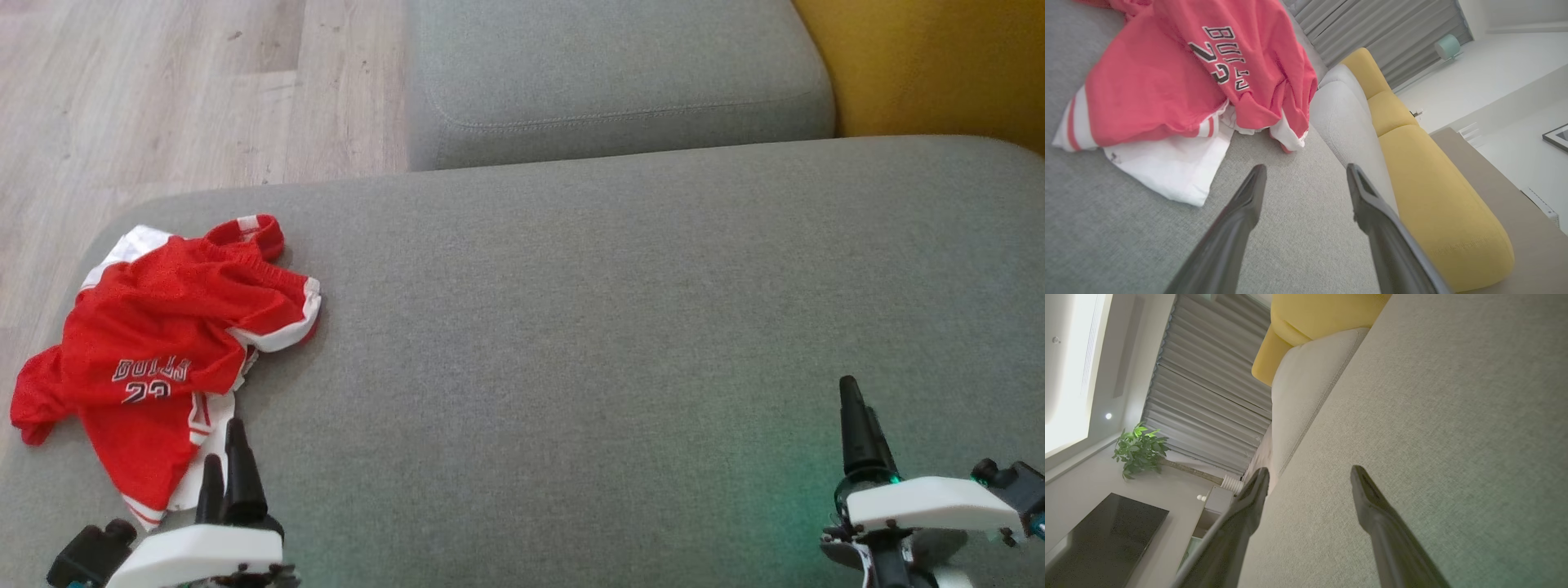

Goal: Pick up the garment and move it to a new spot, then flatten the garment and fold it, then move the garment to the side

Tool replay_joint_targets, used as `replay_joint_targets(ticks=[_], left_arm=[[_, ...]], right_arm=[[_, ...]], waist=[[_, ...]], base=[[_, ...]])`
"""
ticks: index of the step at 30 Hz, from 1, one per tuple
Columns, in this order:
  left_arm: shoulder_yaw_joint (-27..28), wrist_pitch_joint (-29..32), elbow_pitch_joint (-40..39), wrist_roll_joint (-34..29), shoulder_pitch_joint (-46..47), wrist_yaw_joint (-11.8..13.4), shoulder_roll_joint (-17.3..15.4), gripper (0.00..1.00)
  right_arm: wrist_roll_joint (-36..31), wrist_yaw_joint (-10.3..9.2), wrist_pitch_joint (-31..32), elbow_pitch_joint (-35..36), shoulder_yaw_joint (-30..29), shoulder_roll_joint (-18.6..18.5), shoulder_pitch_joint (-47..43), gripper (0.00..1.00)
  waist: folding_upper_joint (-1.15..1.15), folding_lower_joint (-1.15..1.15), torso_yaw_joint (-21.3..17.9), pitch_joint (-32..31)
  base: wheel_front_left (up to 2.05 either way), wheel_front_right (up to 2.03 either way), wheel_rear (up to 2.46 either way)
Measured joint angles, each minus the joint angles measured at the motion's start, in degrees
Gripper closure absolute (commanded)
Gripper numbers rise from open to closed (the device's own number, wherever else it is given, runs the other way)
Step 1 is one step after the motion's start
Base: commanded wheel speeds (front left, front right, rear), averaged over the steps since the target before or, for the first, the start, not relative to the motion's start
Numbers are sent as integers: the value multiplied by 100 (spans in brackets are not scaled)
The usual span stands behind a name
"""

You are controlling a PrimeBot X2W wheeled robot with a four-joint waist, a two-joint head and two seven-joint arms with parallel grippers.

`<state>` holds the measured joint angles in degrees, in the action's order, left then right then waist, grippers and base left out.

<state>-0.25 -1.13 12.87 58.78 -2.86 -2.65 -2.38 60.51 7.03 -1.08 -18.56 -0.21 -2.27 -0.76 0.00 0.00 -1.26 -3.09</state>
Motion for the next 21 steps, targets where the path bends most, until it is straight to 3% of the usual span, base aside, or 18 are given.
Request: replay_joint_targets(ticks=[21], left_arm=[[-494,-341,-275,-1555,-241,392,-172,0]], right_arm=[[-1571,1,-349,-56,592,-4,-119,0]], waist=[[0,0,-74,-170]], base=[[0,0,0]])
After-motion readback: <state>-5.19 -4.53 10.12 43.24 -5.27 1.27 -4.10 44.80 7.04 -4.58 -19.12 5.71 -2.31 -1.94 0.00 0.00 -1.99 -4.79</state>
